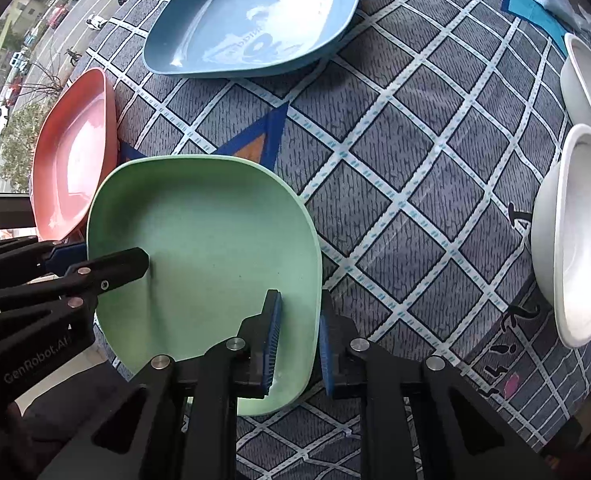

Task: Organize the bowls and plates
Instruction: 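Lift the green plate by its rim with both grippers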

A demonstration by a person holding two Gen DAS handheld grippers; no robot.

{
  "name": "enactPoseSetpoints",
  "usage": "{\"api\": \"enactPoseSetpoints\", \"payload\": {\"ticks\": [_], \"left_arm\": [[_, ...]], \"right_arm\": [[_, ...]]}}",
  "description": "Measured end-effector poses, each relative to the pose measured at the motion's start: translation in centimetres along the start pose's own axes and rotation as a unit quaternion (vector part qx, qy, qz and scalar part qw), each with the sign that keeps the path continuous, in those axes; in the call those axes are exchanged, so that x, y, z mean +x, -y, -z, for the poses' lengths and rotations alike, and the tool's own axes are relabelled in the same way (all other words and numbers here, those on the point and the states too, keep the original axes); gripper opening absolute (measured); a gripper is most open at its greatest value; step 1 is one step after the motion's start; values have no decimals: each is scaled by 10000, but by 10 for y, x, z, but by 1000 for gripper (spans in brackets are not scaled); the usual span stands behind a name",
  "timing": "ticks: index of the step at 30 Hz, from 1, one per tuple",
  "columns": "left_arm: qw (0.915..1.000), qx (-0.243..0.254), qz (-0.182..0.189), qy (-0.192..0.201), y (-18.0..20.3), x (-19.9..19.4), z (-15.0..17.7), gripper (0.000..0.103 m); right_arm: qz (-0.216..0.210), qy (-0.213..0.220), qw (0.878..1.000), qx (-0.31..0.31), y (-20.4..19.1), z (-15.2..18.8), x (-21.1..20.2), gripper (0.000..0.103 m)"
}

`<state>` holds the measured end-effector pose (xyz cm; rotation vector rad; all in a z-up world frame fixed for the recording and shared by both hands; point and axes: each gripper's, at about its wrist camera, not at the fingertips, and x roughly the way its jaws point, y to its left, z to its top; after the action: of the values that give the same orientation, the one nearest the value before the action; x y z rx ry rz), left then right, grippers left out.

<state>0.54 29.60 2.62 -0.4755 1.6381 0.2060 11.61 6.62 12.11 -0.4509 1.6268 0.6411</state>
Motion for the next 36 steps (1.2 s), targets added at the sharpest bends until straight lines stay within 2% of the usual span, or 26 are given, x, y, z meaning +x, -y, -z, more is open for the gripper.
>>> {"api": "enactPoseSetpoints", "payload": {"ticks": [7,15,20,30,32,36], "left_arm": [[9998,193,-91,-16,36,-13,3,28],[9990,433,-68,-26,68,-22,4,28],[9986,524,-20,27,85,-40,2,28],[9973,680,233,150,116,-74,-7,28],[9973,682,232,166,121,-78,-9,28],[9969,730,222,210,132,-87,-15,28]], "right_arm": [[-17,39,10000,36,20,25,0,19],[-122,88,9993,351,24,21,-14,19],[-235,278,9981,505,36,23,-29,19],[-538,334,9930,999,71,27,-46,19],[-616,346,9914,1100,82,30,-48,15],[-605,367,9912,1120,88,31,-53,15]]}}
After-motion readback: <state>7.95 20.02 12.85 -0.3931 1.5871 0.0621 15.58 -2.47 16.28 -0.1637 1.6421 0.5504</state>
